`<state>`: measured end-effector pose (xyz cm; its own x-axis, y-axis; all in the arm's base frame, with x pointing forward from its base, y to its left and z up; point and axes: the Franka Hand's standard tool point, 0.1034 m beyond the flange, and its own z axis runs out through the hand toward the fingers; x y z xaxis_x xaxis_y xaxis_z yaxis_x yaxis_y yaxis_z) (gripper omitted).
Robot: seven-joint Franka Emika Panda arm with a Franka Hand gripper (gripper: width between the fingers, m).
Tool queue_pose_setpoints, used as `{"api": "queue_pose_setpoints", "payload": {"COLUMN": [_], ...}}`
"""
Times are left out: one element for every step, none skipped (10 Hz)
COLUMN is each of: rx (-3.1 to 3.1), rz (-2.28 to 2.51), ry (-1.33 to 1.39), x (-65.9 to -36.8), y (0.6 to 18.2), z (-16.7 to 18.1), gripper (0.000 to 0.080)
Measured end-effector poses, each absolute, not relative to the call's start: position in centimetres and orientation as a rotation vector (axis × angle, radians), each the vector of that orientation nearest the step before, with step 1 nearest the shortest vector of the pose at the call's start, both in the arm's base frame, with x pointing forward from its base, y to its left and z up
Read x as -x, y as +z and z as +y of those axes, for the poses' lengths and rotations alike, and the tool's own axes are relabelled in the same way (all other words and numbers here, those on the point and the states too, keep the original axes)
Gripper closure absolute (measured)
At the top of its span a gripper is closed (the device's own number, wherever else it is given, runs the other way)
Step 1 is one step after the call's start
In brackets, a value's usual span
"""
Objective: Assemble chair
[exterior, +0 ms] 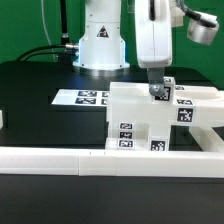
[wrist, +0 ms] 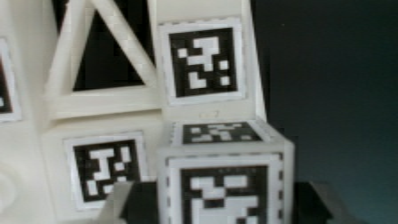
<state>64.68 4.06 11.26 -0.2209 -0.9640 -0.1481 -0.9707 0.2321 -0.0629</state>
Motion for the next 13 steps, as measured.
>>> {"api": "queue_pose_setpoints", "payload": {"rx": [1.773, 1.700, 1.554, 1.471, 1.470, 1.477, 1.496, 1.552, 1.572, 1.584, 1.601, 1.605, 1.623], "rz": [2.403, 2.456, 2.535, 2.580, 2.582, 2.580, 2.569, 2.535, 2.519, 2.503, 2.478, 2.457, 2.418], "ry": [0.075, 0.084, 0.102, 0.115, 0.116, 0.117, 0.115, 0.111, 0.108, 0.105, 0.102, 0.096, 0.090], "x": [-64.7, -64.6, -64.5, -64.5, -64.5, -64.5, -64.5, -64.5, -64.5, -64.6, -64.6, -64.3, -63.5], "y": [11.3, 11.3, 11.3, 11.3, 11.3, 11.1, 11.1, 11.2, 11.4, 11.9, 12.9, 14.0, 15.8], "z": [4.1, 4.2, 4.2, 4.3, 4.4, 4.4, 4.3, 4.2, 4.3, 4.6, 5.2, 5.6, 6.3], "gripper": [0.0514, 0.0514, 0.0514, 0.0514, 0.0514, 0.0357, 0.0357, 0.0222, 0.0222, 0.0164, 0.0152, 0.0152, 0.0151]}}
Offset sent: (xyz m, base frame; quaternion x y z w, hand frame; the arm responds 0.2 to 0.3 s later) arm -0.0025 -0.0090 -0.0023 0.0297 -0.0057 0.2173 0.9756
